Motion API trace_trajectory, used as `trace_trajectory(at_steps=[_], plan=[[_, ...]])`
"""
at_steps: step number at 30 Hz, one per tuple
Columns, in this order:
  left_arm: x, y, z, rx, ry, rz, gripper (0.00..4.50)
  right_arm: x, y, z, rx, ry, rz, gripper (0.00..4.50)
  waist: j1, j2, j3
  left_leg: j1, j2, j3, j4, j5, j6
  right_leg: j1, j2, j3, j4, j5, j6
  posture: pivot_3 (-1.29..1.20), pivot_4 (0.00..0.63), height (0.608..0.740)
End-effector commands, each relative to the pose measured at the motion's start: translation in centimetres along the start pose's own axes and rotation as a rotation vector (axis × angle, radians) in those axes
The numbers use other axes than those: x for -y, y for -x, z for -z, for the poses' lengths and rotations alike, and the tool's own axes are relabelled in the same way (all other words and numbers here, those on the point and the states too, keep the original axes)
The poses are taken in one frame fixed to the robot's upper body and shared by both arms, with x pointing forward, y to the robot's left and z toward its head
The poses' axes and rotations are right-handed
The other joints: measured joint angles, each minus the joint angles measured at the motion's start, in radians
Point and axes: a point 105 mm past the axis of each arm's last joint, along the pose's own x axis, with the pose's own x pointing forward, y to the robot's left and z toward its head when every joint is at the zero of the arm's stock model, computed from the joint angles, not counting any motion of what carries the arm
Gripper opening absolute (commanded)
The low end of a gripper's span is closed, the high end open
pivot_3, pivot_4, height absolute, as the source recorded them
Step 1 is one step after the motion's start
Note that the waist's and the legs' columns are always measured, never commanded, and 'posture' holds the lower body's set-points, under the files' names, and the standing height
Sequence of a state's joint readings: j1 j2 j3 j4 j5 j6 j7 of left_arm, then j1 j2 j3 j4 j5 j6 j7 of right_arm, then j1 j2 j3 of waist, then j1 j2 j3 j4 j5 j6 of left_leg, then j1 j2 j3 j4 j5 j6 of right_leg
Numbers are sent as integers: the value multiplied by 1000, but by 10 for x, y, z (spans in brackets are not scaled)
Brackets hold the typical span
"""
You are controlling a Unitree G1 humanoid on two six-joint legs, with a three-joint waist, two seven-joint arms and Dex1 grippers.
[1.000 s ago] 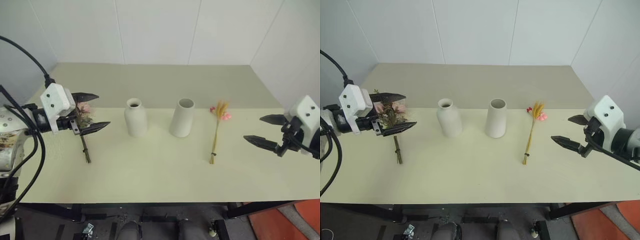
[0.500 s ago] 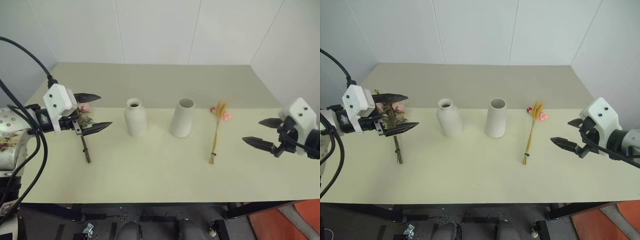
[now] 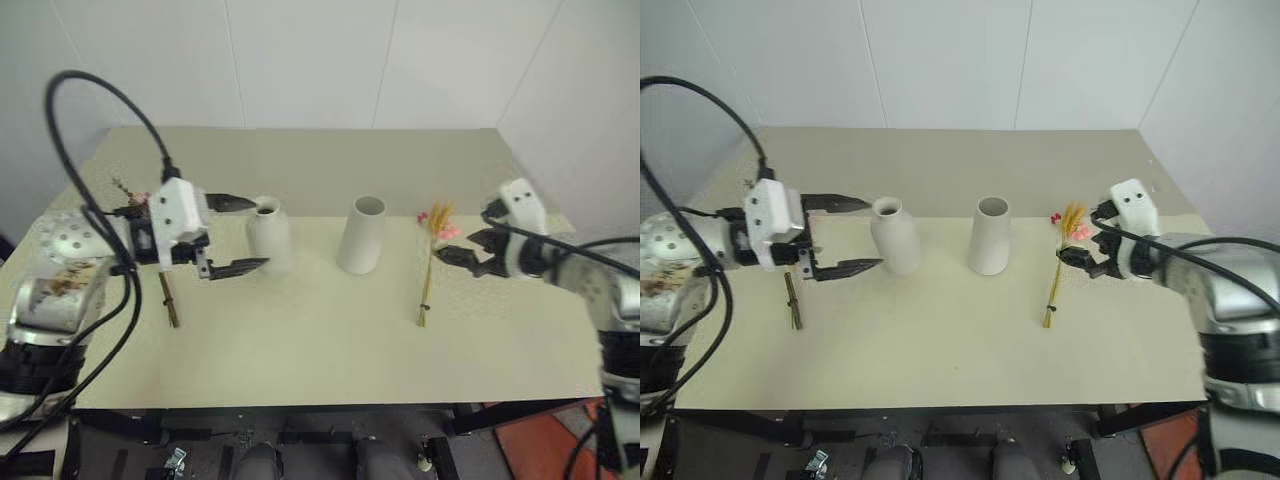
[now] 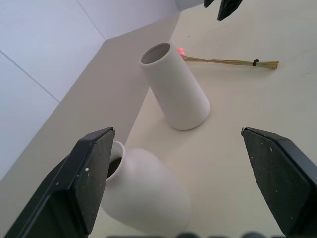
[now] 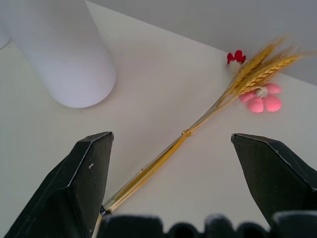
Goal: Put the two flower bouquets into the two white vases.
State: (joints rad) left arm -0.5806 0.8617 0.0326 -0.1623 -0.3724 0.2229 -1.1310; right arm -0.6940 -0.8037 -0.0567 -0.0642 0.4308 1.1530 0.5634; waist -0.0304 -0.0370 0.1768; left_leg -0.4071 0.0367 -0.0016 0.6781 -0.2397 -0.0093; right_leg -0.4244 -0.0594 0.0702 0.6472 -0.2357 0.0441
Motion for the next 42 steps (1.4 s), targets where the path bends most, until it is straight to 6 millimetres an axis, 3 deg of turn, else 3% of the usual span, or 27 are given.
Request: trace_trajectory(at_steps=[1,6,13,17,27,30,33,36,38,42], plan=[[1,-13,-8,9,-59,21,4477,21,-9,-7,-11,-72,134,4500,3,0,0,0,0,0,0,0,0,0,0,0,0,0,0,0,150,740],[5,-28,-8,24,-60,54,4477,16,-34,4,-62,-117,123,4500,9,0,0,-1,0,0,0,0,0,-1,0,0,-1,0,0,0,150,740],[10,-29,-3,12,-52,77,4477,7,-58,18,-134,-128,102,4500,4,0,0,0,0,0,0,0,0,-1,0,0,-1,0,0,0,150,740],[12,-27,1,2,-47,80,4500,4,-67,23,-169,-123,89,3613,-4,0,0,0,0,0,0,0,0,0,0,0,-1,0,0,0,150,740],[14,-23,6,-18,-36,61,4500,15,-80,27,-222,-149,145,21,-16,0,0,0,0,0,-1,0,0,0,0,0,-1,0,0,0,150,740],[15,-23,7,-19,-35,62,4500,22,-82,22,-201,-155,184,21,-16,0,0,1,0,0,-1,0,0,0,0,0,0,0,0,0,150,740],[14,-23,7,-22,-37,62,4500,28,-81,0,-82,-125,235,21,-16,0,0,1,0,0,-1,0,0,0,0,0,0,0,0,0,150,740],[12,-22,7,-22,-38,55,4500,37,-69,-49,227,-44,349,21,-16,1,0,0,0,0,-1,0,0,-1,0,0,0,0,0,0,150,740],[10,-20,8,-24,-36,46,4500,38,-44,-99,544,-1,450,21,-17,1,0,-1,0,0,-2,0,0,-2,0,0,0,0,0,0,150,740],[7,-15,10,-33,-33,28,4500,27,-11,-148,866,-34,483,21,-19,1,0,-1,0,0,-3,0,0,-3,0,0,1,0,0,0,150,740]])
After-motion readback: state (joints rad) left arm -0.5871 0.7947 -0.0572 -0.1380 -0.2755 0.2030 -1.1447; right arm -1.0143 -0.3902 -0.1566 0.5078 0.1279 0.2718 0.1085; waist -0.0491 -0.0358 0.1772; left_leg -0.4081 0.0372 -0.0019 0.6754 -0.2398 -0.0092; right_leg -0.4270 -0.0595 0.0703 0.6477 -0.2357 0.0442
